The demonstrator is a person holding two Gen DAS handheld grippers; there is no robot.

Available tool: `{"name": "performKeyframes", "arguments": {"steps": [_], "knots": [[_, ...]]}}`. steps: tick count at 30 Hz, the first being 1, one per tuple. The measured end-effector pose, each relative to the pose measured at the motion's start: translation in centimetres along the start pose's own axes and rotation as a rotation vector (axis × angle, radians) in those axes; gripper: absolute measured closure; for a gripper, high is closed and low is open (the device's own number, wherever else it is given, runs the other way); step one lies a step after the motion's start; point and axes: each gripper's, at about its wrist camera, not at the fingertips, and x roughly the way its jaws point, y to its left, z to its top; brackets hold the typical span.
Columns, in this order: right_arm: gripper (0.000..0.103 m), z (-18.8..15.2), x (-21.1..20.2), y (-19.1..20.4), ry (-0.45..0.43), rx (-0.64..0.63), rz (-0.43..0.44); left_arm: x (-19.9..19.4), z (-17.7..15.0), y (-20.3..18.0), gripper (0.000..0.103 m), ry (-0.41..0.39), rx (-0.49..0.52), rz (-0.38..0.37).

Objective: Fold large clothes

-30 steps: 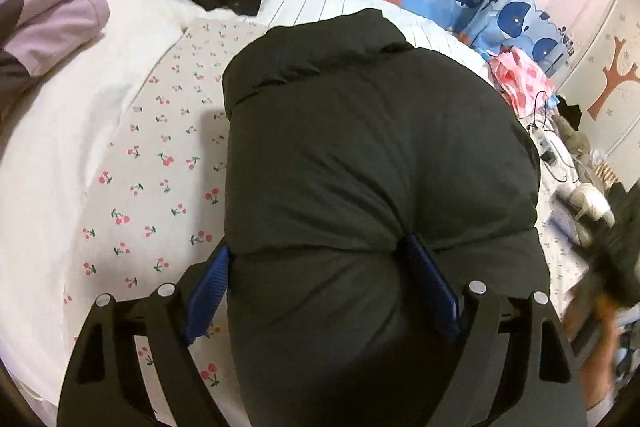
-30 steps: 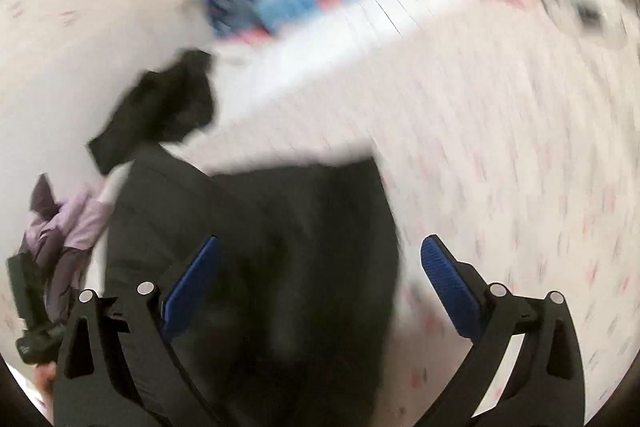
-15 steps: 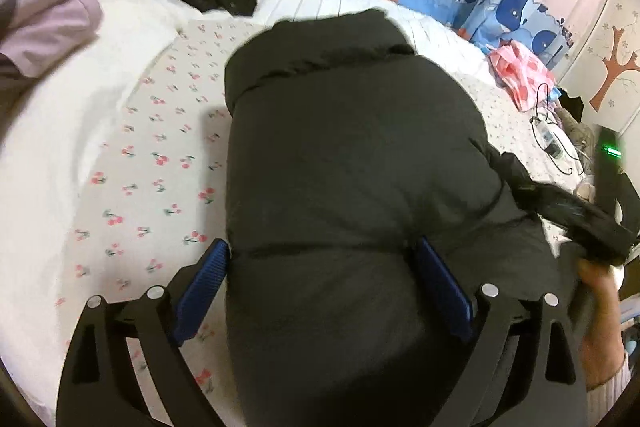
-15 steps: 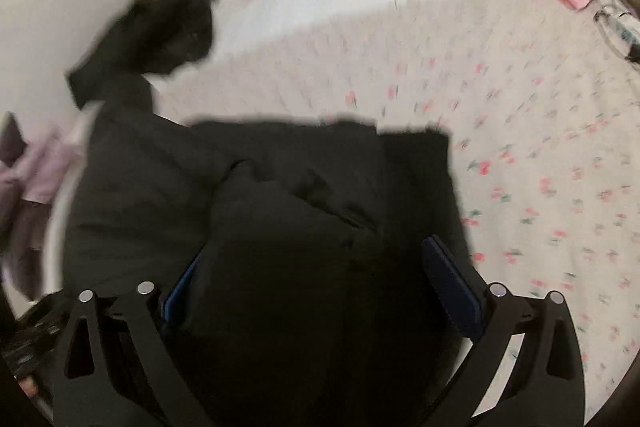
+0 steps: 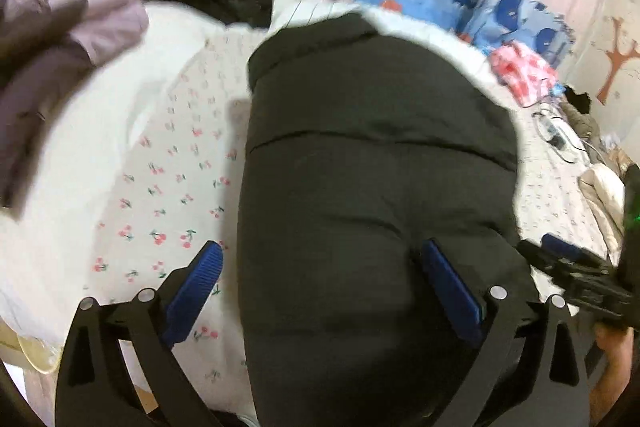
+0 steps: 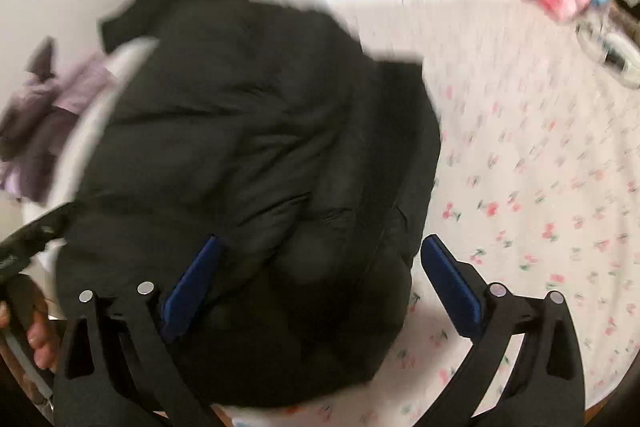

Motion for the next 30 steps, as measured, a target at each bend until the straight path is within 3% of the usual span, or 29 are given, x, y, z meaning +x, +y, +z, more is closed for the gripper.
{"name": "performKeyframes", "arguments": {"steps": [2,5,7,10,13,16,17,21,26,30], "knots": [[0.006,-1.7,-1.3,1.5,-0.005,-0.061,-0.018,-1.6,-1.1,-0.8,0.007,-0.027,0.032,-0.004],[0.006,-4.1,2.6,2.8,0.201,-0.144,-0.084,-0.9,-2.6,-1.5,0.007,0.023,0.07,0.0],[0.006,-4.2,2.9,2.1,0.241,-0.082,-0.086,-0.1,-3.7,-1.7,0.007,0.073,0.091,0.019],[0.006,-3.7,-0.8,3.0,0.149,-0.068,-0.064,-2.5,-4.6,-2.1,0.007,0.027,0.111,0.042],[0.006,-3.8,-3.5,4.1,0.063,-0.101,-0.048,-4.4,-5.3,-3.0,0.007,-0.038,0.195,0.118],[0.006,-3.5,-3.9,4.1,0.005,-0.128,-0.044,-5.6,-5.3,-3.4,0.007,-0.083,0.22,0.173],[0.006,-3.5,-3.5,3.8,0.008,-0.13,-0.05,-5.9,-5.2,-3.4,0.007,-0.101,0.21,0.18],[0.006,-5.0,1.6,3.0,0.187,-0.121,-0.052,-6.1,-4.1,-3.6,0.007,-0.141,0.183,0.194],[0.006,-4.3,-1.3,2.2,0.118,-0.068,-0.004,-5.4,-3.2,-4.2,0.007,-0.142,0.192,0.194],[0.006,-2.5,-3.4,2.3,0.028,-0.09,-0.038,-5.1,-2.5,-4.5,0.007,-0.148,0.182,0.178]]}}
